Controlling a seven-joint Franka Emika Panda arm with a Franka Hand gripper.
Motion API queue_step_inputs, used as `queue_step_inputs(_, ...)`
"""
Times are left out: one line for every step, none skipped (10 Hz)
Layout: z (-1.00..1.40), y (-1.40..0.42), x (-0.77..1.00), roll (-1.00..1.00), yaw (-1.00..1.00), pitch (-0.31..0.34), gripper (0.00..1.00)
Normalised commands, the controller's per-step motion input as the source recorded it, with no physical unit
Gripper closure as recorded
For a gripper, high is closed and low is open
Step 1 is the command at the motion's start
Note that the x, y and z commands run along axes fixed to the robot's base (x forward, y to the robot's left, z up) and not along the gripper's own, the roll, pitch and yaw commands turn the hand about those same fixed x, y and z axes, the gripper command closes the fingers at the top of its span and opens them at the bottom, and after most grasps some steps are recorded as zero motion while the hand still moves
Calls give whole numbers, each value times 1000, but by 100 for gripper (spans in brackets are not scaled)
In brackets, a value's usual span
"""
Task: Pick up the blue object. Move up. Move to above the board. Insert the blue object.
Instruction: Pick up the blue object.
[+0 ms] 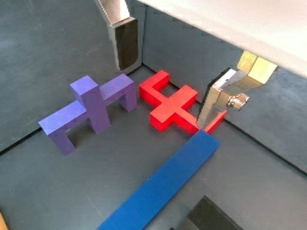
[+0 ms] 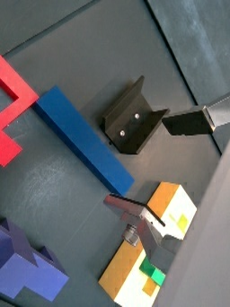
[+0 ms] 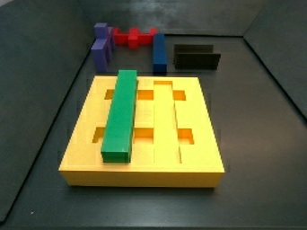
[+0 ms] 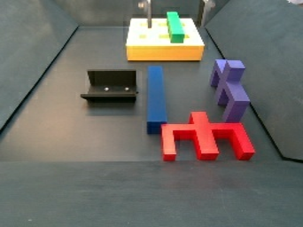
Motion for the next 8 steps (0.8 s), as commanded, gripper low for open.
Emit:
queue_step_inputs(-17, 0, 0, 0, 0, 0, 0)
queue_step_inputs(-609, 0, 814, -54, -137, 139, 0)
queue_step_inputs(-920, -14, 706, -60, -234, 0, 0)
queue_step_inputs(-983, -51, 280, -40, -183, -81, 0)
queue_step_inputs(-1000, -46, 206, -21, -77, -84, 0)
queue_step_inputs(-1000, -97, 37, 0, -63, -111, 0)
queue_step_inputs(-977, -97, 0, 0, -26, -139, 0)
queue_step_inputs(-920, -80, 111, 0, 0, -51, 0)
